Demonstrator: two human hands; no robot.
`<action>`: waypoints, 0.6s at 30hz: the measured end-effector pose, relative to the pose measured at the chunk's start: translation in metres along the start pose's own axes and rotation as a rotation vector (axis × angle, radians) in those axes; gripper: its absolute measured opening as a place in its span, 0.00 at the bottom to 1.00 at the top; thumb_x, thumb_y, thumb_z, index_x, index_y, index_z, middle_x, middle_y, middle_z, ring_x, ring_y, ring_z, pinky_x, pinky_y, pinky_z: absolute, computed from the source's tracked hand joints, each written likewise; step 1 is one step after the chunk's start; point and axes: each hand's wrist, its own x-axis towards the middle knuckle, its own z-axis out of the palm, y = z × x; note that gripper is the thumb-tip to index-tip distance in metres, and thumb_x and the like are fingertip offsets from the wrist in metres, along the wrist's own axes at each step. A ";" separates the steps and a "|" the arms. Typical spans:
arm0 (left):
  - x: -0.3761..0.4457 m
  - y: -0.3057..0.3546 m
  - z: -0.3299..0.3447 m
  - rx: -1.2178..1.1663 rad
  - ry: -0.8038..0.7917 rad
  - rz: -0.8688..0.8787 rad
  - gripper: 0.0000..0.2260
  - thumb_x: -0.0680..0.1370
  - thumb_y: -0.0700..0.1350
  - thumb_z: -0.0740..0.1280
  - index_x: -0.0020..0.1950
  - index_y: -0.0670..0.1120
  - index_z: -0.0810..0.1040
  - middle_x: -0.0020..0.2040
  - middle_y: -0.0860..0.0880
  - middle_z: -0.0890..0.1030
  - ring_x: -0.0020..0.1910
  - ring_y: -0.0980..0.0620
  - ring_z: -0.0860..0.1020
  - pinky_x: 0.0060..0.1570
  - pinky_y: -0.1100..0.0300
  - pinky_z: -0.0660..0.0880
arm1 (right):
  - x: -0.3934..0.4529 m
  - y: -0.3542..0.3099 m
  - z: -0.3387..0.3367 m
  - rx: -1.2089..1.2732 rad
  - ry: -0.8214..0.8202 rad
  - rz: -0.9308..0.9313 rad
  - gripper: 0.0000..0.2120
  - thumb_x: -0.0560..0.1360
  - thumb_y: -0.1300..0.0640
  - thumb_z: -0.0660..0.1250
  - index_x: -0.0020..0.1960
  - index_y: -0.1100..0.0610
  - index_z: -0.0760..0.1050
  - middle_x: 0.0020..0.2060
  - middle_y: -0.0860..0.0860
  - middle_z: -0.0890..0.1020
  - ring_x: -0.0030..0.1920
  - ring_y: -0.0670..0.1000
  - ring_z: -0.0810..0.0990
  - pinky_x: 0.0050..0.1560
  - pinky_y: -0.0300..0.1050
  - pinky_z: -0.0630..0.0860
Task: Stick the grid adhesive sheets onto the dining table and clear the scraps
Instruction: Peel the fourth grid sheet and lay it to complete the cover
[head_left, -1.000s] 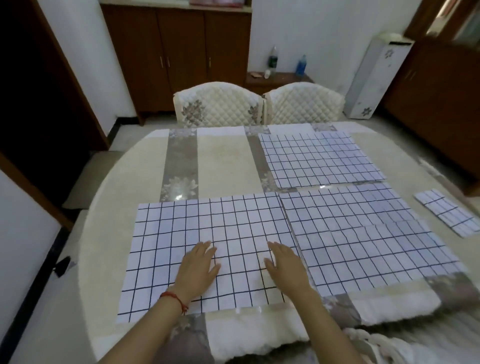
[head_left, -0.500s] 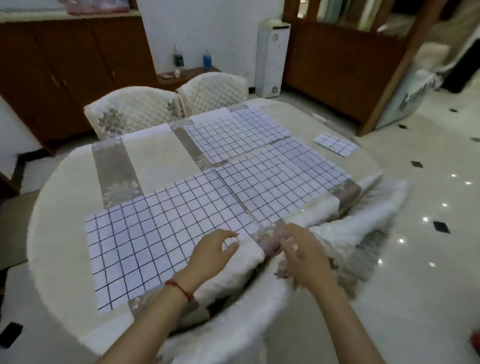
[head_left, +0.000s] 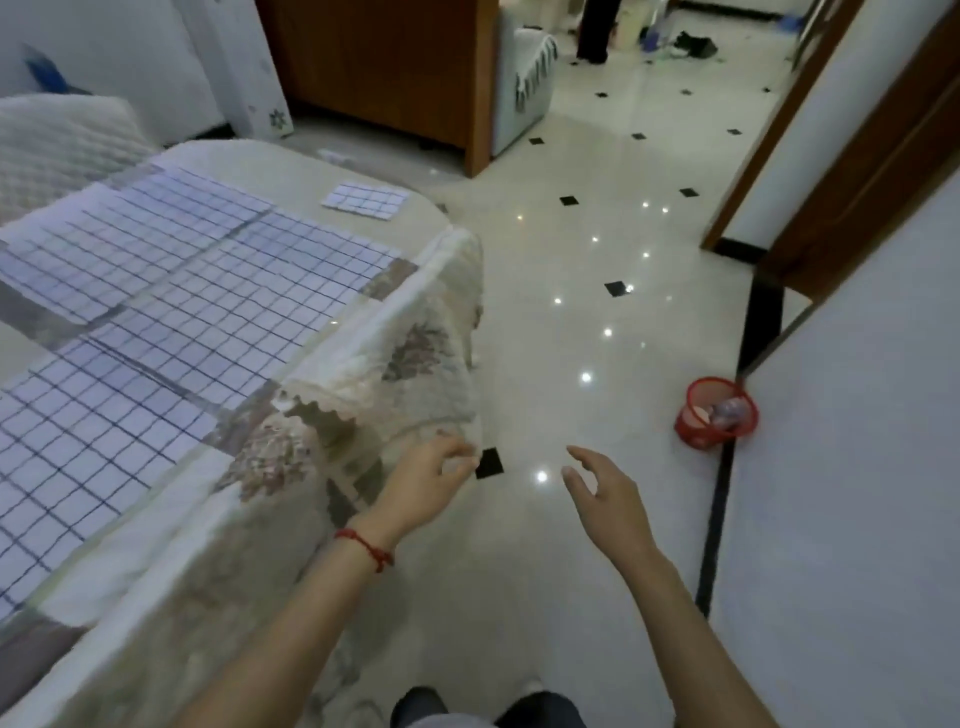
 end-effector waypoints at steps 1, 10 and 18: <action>0.006 0.005 0.021 -0.021 -0.051 -0.030 0.13 0.78 0.45 0.64 0.59 0.42 0.78 0.57 0.46 0.80 0.54 0.53 0.77 0.52 0.69 0.70 | -0.002 0.023 -0.013 0.011 0.012 0.049 0.18 0.78 0.52 0.60 0.66 0.54 0.70 0.64 0.49 0.75 0.63 0.48 0.72 0.64 0.41 0.67; 0.037 -0.021 0.117 -0.092 -0.293 -0.392 0.06 0.79 0.40 0.61 0.47 0.43 0.78 0.44 0.47 0.75 0.44 0.52 0.73 0.43 0.62 0.68 | -0.014 0.176 -0.066 0.089 -0.041 0.493 0.17 0.79 0.54 0.59 0.66 0.59 0.71 0.62 0.58 0.77 0.60 0.55 0.75 0.54 0.38 0.67; 0.110 -0.067 0.141 -0.176 -0.281 -0.765 0.08 0.79 0.41 0.60 0.41 0.42 0.72 0.39 0.46 0.76 0.41 0.47 0.75 0.37 0.62 0.67 | 0.075 0.220 -0.075 0.180 -0.108 0.672 0.18 0.79 0.55 0.59 0.66 0.62 0.70 0.64 0.59 0.75 0.62 0.57 0.74 0.66 0.49 0.69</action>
